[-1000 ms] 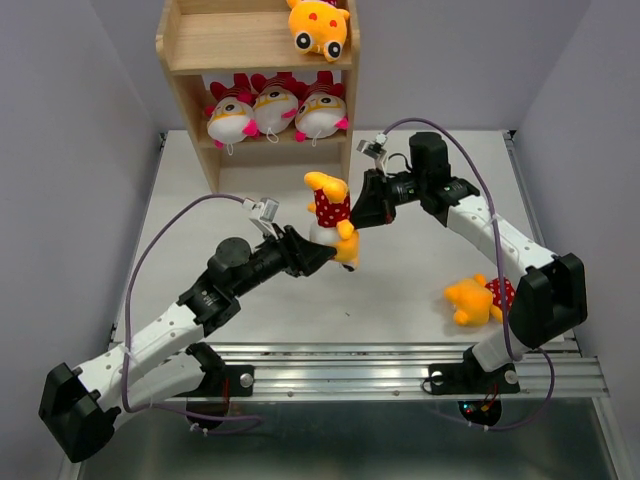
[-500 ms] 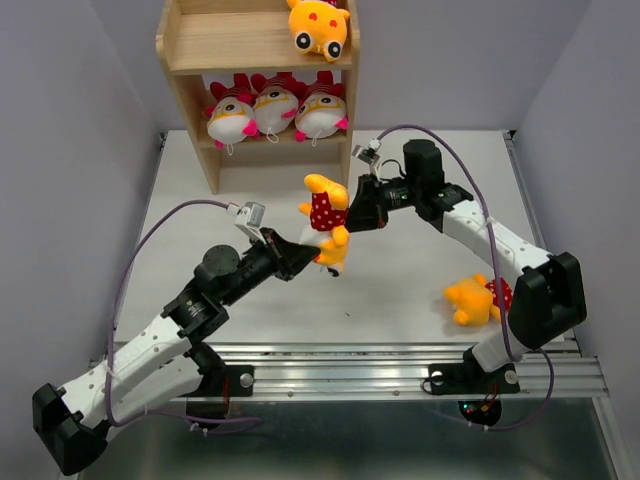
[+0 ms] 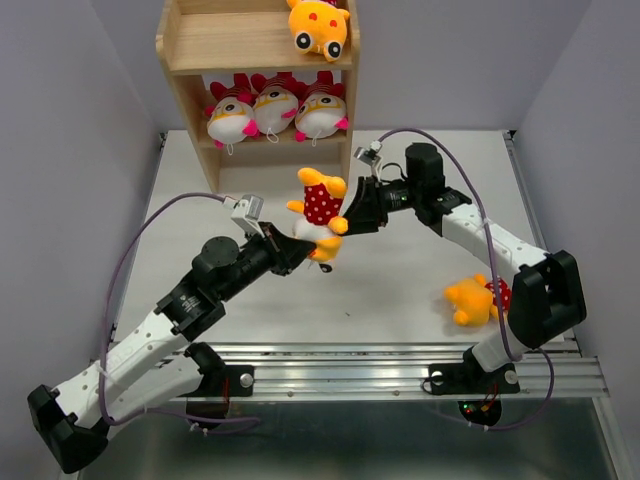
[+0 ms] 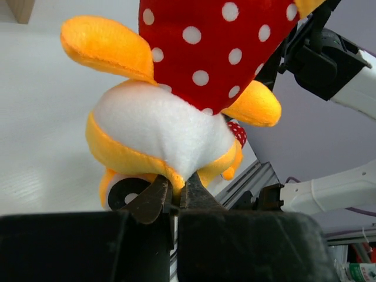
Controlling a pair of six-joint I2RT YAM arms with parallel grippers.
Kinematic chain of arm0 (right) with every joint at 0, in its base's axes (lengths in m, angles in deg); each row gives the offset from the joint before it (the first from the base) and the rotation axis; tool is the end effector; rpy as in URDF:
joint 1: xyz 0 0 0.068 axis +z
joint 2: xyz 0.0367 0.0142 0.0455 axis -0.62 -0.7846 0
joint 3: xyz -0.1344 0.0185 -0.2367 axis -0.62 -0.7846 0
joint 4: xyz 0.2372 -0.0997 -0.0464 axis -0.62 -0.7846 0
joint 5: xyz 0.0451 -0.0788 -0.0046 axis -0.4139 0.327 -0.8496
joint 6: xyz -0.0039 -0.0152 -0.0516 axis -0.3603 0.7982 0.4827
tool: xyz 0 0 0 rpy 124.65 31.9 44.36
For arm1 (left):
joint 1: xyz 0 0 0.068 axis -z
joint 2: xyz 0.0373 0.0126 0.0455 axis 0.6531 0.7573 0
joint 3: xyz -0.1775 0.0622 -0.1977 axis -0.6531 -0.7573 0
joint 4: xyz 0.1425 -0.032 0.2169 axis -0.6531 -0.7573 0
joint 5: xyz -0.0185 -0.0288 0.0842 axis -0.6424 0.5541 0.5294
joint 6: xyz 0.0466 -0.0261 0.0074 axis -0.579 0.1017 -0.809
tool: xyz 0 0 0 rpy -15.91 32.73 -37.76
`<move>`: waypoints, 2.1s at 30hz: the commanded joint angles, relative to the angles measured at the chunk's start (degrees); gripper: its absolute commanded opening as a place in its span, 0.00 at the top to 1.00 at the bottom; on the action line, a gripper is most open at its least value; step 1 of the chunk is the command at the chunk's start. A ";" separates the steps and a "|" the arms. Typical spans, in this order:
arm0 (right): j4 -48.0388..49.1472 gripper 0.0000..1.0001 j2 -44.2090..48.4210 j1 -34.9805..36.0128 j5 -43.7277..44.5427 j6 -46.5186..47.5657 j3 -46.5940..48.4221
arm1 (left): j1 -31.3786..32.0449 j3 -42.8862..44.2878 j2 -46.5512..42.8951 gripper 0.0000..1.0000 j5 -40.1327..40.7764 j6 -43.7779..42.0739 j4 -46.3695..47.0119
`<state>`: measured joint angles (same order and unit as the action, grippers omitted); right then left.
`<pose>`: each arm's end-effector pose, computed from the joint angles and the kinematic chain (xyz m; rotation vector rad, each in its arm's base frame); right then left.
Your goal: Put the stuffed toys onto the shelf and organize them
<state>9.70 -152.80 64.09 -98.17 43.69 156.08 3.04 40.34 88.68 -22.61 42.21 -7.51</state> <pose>0.2958 0.1810 0.3184 -1.0136 1.7721 1.7716 0.1243 -0.1237 0.3361 0.1385 1.6591 -1.2042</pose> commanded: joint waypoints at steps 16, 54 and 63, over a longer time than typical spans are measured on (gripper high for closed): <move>-29.29 0.13 2.95 -2.84 8.66 34.41 17.33 | -0.75 13.06 1.98 1.00 6.58 -5.45 -12.90; 28.76 0.99 -0.66 -1.17 13.14 -38.05 1.38 | -0.31 6.74 1.02 0.28 -0.90 -3.69 0.81; 36.69 0.99 0.75 -2.40 15.87 -49.51 -5.23 | -0.22 6.91 2.32 0.27 -0.19 -2.72 2.21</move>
<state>36.59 -155.22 61.97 -83.77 3.26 152.38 2.42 47.37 89.89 -23.44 39.22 -9.46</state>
